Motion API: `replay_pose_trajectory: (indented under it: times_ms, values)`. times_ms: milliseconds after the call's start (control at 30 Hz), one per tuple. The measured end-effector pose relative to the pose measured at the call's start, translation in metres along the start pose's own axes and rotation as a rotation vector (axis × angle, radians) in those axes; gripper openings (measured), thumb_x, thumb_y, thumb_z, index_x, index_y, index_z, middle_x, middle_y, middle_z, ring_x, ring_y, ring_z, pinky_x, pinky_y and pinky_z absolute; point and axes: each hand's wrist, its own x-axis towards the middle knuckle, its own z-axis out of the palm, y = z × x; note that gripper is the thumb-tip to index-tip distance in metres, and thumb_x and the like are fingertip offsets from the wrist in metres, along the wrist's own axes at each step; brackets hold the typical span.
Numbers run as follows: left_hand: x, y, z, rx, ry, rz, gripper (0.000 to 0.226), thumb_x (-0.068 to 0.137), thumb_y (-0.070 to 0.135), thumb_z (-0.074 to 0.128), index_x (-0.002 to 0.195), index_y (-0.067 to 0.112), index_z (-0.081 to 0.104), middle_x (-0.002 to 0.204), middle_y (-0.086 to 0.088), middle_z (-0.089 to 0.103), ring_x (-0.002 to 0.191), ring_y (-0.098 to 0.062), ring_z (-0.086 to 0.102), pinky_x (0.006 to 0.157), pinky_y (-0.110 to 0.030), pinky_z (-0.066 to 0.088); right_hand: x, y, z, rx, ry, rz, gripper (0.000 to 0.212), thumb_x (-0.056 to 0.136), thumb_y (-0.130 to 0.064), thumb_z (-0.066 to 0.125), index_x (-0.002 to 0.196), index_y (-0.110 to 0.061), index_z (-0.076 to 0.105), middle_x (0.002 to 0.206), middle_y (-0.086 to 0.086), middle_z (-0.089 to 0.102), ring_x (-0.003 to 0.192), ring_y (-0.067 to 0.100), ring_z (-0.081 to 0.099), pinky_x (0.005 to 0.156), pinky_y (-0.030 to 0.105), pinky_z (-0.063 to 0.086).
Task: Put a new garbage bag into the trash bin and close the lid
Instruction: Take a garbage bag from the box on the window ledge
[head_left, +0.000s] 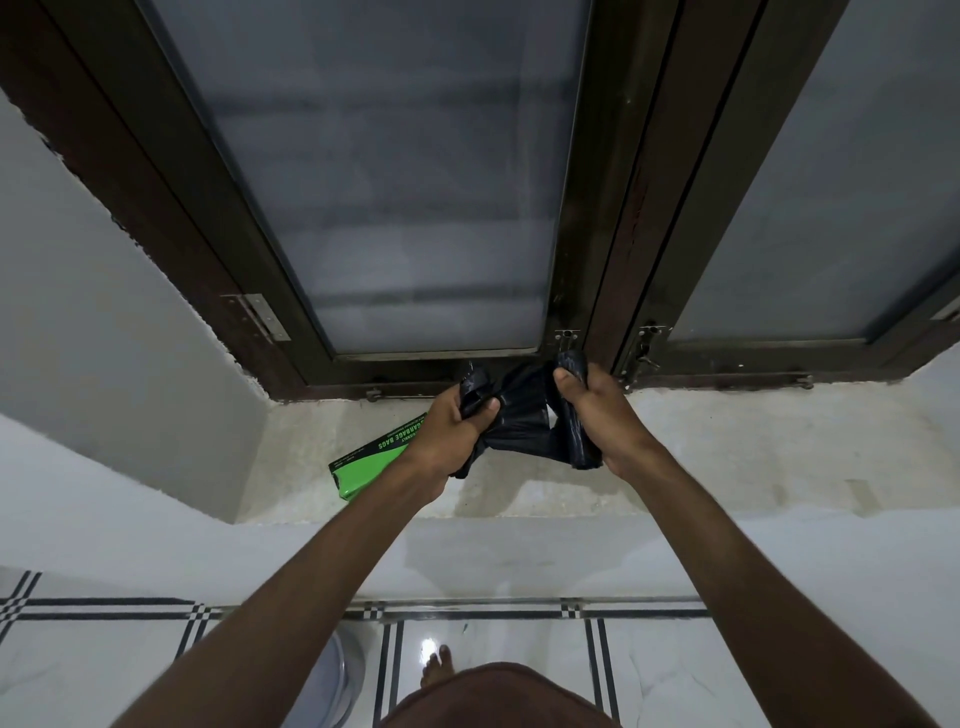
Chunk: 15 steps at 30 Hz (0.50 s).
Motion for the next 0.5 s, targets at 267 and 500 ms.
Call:
replay_pose_trajectory:
  times_ms: [267, 500]
  values:
    - [-0.009, 0.001, 0.003, 0.03, -0.022, 0.045, 0.013, 0.099, 0.005, 0.052, 0.106, 0.012, 0.06, 0.08, 0.005, 0.064, 0.056, 0.011, 0.059, 0.052, -0.009, 0.044, -0.004, -0.001, 0.004, -0.107, 0.021, -0.06, 0.03, 0.103, -0.029, 0.047, 0.13, -0.016, 0.052, 0.124, 0.002, 0.061, 0.118, 0.019, 0.056, 0.103, 0.038, 0.043]
    - [-0.013, 0.004, 0.006, 0.041, -0.054, 0.078, 0.014, 0.098, 0.006, 0.053, 0.1, 0.018, 0.06, 0.079, 0.008, 0.064, 0.058, 0.011, 0.058, 0.055, -0.01, 0.044, -0.006, -0.001, 0.003, -0.198, 0.047, -0.07, 0.034, 0.103, -0.031, 0.047, 0.134, -0.018, 0.049, 0.133, 0.004, 0.057, 0.125, 0.022, 0.052, 0.109, 0.044, 0.041]
